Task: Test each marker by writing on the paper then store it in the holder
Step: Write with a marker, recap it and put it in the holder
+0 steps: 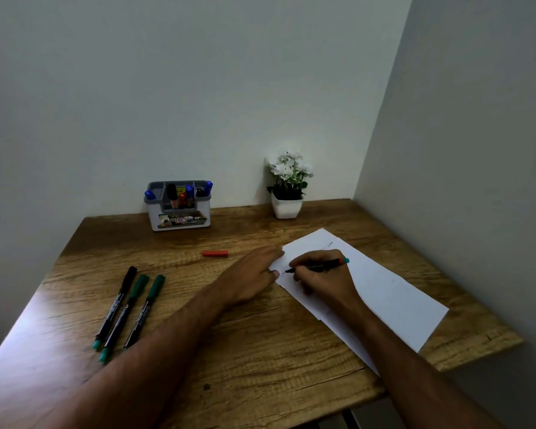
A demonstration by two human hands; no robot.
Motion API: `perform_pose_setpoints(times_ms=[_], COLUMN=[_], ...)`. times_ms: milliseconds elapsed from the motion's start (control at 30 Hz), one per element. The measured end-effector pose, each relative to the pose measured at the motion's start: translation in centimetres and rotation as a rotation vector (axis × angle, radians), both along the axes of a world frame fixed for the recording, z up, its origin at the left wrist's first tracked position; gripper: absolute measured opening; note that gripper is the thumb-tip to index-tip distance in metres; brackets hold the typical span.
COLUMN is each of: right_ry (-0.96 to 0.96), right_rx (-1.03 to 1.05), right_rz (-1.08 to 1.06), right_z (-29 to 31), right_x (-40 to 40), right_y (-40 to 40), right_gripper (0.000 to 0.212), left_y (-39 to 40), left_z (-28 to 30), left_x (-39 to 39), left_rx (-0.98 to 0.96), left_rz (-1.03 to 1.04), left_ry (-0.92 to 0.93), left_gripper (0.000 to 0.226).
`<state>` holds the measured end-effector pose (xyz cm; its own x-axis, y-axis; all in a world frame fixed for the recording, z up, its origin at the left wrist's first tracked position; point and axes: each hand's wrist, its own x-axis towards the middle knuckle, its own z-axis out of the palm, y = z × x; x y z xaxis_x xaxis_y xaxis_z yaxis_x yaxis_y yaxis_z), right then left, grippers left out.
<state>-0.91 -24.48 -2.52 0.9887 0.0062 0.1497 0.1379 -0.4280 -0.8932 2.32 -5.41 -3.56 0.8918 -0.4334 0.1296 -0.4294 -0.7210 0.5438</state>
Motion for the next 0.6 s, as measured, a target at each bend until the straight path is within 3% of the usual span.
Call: perform_pose_setpoints(times_ms=[133,333,533,600], right_ry=[-0.123,-0.111,-0.108,-0.121], right_rx=[-0.173,-0.174,-0.175,-0.167], right_rz=[-0.07,-0.062,-0.04,0.002], right_z=[-0.41,-1.01,-0.69,-0.52], right_x=[0.24,0.9,0.63,0.39], right_y=[0.32,0.38,0.54,0.44], right_gripper=[0.01,0.032,0.008,0.011], left_y=[0.07,-0.03,-0.01,-0.03], left_z=[-0.22,-0.23,-0.36,-0.44], left_x=[0.06,0.03,0.18,0.17], left_rx=[0.025,0.041,0.049,0.049], left_rz=[0.0,-0.014,-0.023,-0.026], left_ry=[-0.011,-0.032,-0.039,-0.04], left_gripper=[0.053,0.053,0.053,0.053])
